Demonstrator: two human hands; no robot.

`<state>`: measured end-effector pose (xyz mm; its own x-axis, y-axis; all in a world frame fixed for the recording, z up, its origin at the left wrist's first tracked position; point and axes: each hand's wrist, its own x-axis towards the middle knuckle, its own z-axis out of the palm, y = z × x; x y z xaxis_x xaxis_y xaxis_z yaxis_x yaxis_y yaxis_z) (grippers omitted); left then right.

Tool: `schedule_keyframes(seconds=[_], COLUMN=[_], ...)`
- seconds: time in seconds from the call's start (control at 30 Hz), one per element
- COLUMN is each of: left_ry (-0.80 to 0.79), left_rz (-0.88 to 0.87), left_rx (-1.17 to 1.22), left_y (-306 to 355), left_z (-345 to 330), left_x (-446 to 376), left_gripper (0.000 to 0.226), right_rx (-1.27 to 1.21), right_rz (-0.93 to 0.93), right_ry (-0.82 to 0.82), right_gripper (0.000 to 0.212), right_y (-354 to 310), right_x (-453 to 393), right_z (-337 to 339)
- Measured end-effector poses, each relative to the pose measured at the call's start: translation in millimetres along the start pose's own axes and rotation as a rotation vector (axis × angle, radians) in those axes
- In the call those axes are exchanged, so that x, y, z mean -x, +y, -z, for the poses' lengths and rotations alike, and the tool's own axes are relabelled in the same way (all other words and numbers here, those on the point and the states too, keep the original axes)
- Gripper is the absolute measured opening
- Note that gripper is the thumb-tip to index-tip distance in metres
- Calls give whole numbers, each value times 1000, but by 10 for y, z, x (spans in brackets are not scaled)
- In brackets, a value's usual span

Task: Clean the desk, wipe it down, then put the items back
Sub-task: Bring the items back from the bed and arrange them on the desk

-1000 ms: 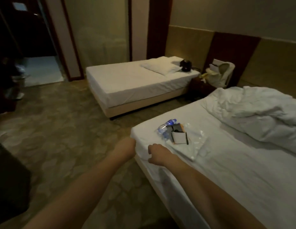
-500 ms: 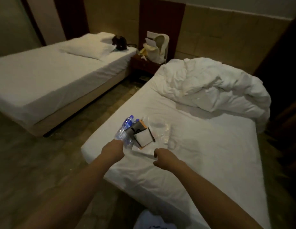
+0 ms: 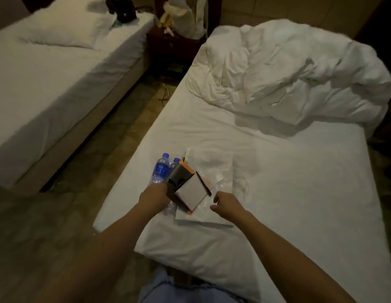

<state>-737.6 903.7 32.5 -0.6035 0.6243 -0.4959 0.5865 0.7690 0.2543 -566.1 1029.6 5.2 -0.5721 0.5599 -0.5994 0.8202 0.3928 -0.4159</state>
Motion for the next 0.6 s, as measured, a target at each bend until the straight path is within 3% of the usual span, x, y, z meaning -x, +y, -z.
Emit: schedule_keyframes(seconds=[0.17,0.3,0.43,0.6], left_ry=[-80,-109,-118,-171], left_rz=[-15,19,50,53], left_rx=[52,146,234,315], left_y=[-151,-308,-437,-472], left_z=[13,-71,-269,-525], left_x=[-604,-1141,-1557,-1856], left_gripper=[12,26,42,37], right_rx=[-126,-253,-352,-483], right_rz=[-126,-260,-388,-477], right_ry=[-34,7,104,144], right_gripper=[32,34,50,61], right_y=[-62,-30,79,194], right_x=[-487,-935,-1409,-1884], right_z=[-86,-221,-329,-500])
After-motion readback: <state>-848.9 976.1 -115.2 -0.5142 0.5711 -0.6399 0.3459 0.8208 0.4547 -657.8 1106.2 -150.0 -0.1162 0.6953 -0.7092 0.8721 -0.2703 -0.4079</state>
